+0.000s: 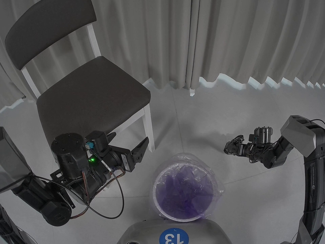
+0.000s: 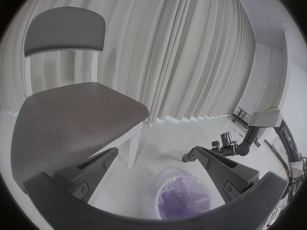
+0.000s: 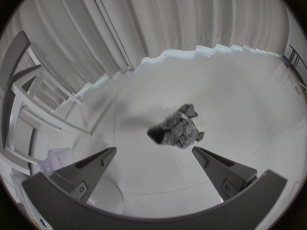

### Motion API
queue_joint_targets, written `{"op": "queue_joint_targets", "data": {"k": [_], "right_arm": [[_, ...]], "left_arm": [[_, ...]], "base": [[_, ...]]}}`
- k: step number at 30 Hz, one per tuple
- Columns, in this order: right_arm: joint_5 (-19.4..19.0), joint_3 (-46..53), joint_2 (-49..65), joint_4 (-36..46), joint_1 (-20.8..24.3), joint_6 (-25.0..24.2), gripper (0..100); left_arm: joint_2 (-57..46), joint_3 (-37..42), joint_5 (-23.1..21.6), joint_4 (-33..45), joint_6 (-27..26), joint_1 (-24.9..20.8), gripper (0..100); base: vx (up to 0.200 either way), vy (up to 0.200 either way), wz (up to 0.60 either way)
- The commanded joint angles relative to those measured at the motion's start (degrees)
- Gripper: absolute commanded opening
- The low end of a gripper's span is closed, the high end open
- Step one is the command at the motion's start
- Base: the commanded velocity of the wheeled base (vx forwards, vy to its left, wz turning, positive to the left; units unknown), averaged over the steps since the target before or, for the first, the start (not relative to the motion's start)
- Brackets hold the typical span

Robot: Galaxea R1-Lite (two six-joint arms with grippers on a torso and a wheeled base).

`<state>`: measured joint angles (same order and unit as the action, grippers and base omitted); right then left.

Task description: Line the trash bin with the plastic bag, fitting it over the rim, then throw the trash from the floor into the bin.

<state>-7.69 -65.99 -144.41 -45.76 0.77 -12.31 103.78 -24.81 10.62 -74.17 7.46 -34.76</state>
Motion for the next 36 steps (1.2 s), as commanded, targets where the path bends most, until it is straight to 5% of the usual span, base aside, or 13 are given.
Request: {"op": "queue_joint_targets", "data": {"k": [1, 16, 36], "right_arm": [[0.0, -0.6, 0.4, 0.0, -0.9, 0.0, 100], [0.3, -1.6, 0.9, 0.1, -2.8, 0.5, 100], [0.3, -1.6, 0.8, 0.1, -3.3, 0.6, 100]], "left_arm": [[-0.2, 0.1, 0.0, 0.1, -0.1, -0.3, 100], [0.5, 2.7, -4.1, -7.4, -0.2, -1.7, 100], [3.9, 4.5, -0.2, -11.5, -5.2, -1.6, 100]], "base": [[0.000, 0.000, 0.00], [0.000, 0.000, 0.00], [0.000, -0.120, 0.00]]}}
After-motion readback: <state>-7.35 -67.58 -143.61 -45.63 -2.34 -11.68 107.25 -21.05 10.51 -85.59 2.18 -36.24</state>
